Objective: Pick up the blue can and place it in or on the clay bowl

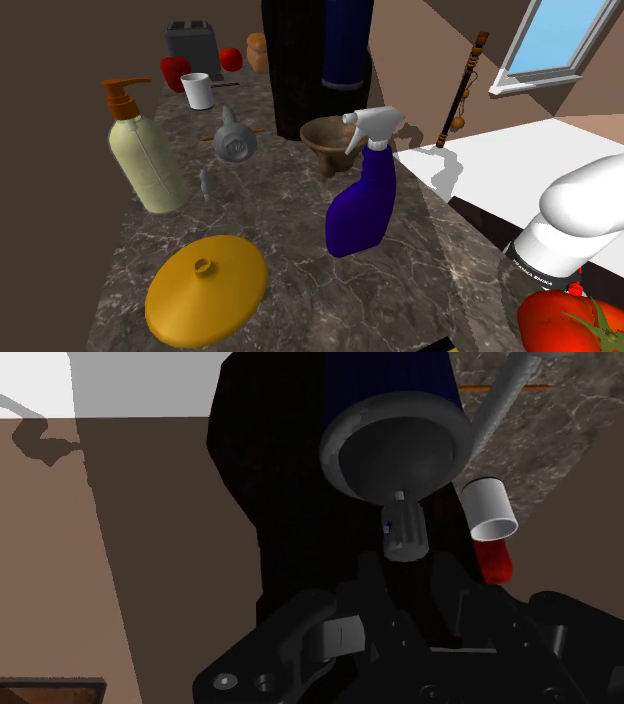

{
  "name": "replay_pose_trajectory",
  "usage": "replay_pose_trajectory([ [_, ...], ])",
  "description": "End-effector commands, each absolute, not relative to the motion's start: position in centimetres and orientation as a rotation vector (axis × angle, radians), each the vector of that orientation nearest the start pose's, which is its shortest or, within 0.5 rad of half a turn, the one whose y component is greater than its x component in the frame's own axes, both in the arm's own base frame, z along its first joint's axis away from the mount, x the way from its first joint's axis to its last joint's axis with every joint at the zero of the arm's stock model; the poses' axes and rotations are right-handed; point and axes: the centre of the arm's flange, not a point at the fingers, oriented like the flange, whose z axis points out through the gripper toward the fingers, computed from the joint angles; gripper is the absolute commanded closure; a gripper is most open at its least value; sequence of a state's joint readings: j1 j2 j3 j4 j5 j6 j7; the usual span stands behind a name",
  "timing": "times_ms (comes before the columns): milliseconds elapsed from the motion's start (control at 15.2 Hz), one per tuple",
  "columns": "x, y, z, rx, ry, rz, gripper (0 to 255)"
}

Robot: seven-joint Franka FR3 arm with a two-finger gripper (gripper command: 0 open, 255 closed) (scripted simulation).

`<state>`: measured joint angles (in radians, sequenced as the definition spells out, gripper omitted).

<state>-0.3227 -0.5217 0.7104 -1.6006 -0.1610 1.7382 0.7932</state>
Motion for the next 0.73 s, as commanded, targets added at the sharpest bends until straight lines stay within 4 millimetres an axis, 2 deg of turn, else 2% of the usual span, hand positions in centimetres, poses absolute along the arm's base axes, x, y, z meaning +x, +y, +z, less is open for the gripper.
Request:
replay_pose_trajectory([
  [0,33.8,26.7,79.8,-2.990,0.604,-1.153,255],
  [660,33.8,26.7,74.5,-2.990,0.604,-1.153,255],
])
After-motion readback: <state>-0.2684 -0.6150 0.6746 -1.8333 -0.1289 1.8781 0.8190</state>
